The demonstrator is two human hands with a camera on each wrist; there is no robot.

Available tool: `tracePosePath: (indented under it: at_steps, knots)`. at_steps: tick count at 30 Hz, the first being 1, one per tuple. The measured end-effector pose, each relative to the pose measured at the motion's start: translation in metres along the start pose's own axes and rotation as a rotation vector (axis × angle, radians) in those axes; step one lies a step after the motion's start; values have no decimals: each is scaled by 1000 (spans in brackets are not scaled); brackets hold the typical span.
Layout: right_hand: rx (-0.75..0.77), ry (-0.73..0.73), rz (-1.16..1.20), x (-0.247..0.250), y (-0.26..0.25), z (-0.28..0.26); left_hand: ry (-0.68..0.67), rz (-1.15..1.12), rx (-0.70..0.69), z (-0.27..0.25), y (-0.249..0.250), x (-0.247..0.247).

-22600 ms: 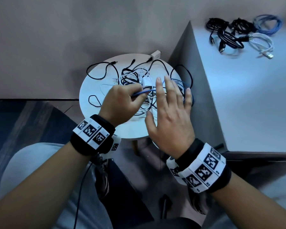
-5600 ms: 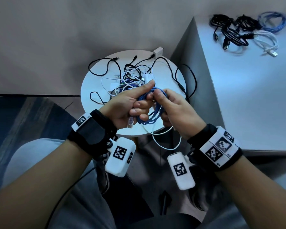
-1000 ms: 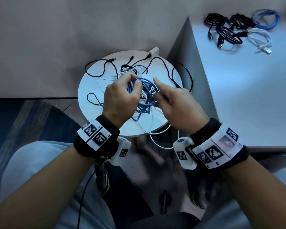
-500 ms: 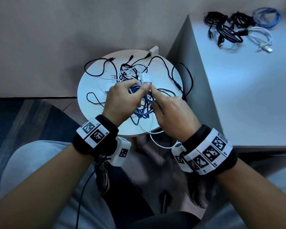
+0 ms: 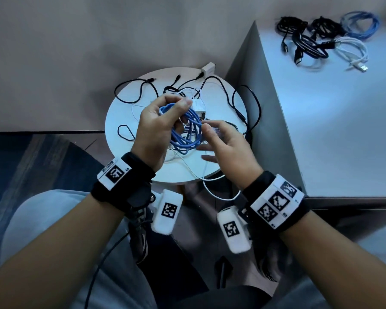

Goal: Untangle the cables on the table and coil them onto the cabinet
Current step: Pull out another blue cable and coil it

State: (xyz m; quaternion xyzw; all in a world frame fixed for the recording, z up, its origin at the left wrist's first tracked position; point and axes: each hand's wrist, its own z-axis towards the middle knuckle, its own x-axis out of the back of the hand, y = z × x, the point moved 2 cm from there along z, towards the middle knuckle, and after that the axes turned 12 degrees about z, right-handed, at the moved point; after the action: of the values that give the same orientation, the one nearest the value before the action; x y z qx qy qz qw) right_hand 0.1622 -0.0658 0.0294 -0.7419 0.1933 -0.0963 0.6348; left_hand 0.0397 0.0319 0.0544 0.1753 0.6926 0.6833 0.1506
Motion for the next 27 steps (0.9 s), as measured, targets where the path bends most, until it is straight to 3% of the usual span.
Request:
tracePosePath:
  at_steps: [3, 9, 12, 15, 17, 23, 27]
  knots:
    - [-190, -76, 380, -7, -2, -2, -102, -131, 73, 5, -4, 3]
    - [-166, 26, 509, 10, -10, 6, -323, -16, 120, 18, -2, 20]
    - [-69, 75, 505, 17, -18, 8, -374, 143, 91, 16, 0, 19]
    - [101, 125, 350, 21, -23, 8, -352, 304, 28, 16, -1, 17]
    - [117, 129, 315, 20, -22, 7, -325, 336, 23, 15, -1, 16]
    - [-226, 42, 616, 16, -8, 7, -359, 332, 65, 9, -2, 12]
    - [-299, -33, 755, 10, -3, 5, -278, 288, 41, 3, -7, 3]
